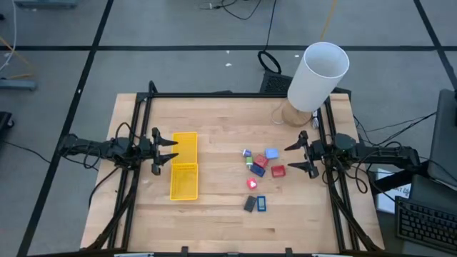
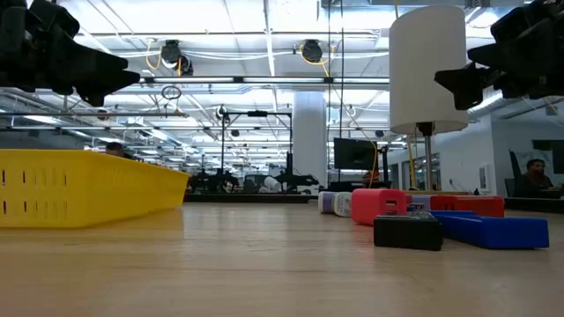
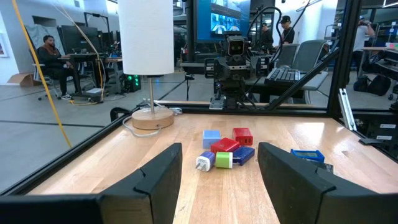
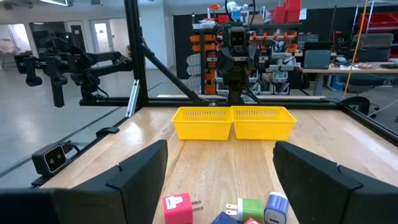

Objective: Pick & Place Office items
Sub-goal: Put the bottom red charger adapter into the top yellow bin

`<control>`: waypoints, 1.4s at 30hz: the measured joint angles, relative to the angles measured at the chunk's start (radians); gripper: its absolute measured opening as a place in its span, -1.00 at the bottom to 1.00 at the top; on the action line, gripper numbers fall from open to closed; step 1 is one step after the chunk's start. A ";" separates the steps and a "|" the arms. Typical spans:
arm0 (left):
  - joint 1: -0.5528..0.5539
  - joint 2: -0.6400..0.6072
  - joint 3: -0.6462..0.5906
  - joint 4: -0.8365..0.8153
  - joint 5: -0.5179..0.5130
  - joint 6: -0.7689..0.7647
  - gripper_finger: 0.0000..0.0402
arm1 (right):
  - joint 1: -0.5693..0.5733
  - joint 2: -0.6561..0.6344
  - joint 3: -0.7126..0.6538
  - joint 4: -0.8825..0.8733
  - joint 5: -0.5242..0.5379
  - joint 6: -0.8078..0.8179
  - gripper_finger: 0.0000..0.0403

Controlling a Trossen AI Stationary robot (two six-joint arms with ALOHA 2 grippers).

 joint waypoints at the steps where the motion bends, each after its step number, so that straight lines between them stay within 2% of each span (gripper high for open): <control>1: 0.000 0.000 0.000 0.000 0.000 0.000 0.07 | 0.000 0.000 0.000 0.002 0.000 0.020 0.39; 5: 0.000 0.000 0.000 0.000 0.000 0.000 0.07 | 0.000 0.000 0.000 0.028 0.003 0.200 0.39; 9: 0.000 0.000 0.000 0.000 0.000 0.000 0.07 | 0.000 0.000 0.000 0.069 0.014 0.307 0.39; 13: 0.000 0.000 0.000 0.000 0.000 0.000 0.07 | 0.000 0.002 0.000 0.109 0.144 0.378 0.39; 15: 0.000 0.000 0.000 0.000 0.000 0.000 0.07 | 0.000 0.002 0.000 0.107 0.161 0.434 0.39; 18: 0.000 0.000 0.000 0.000 0.000 0.000 0.07 | 0.000 0.004 0.000 0.077 0.098 0.500 0.39; 25: 0.000 0.000 0.000 0.000 0.000 0.000 0.07 | 0.012 0.045 0.000 0.148 -0.163 0.518 0.39; 32: 0.000 0.000 0.000 0.000 0.000 0.000 0.07 | 0.094 0.114 0.000 0.316 -0.179 0.402 0.39; 35: 0.000 0.000 0.000 0.000 0.000 0.000 0.07 | 0.162 0.165 0.000 0.302 -0.119 0.334 0.39; 42: 0.000 0.000 0.000 0.000 0.000 0.000 0.07 | 0.358 0.354 0.019 0.296 0.161 0.217 0.39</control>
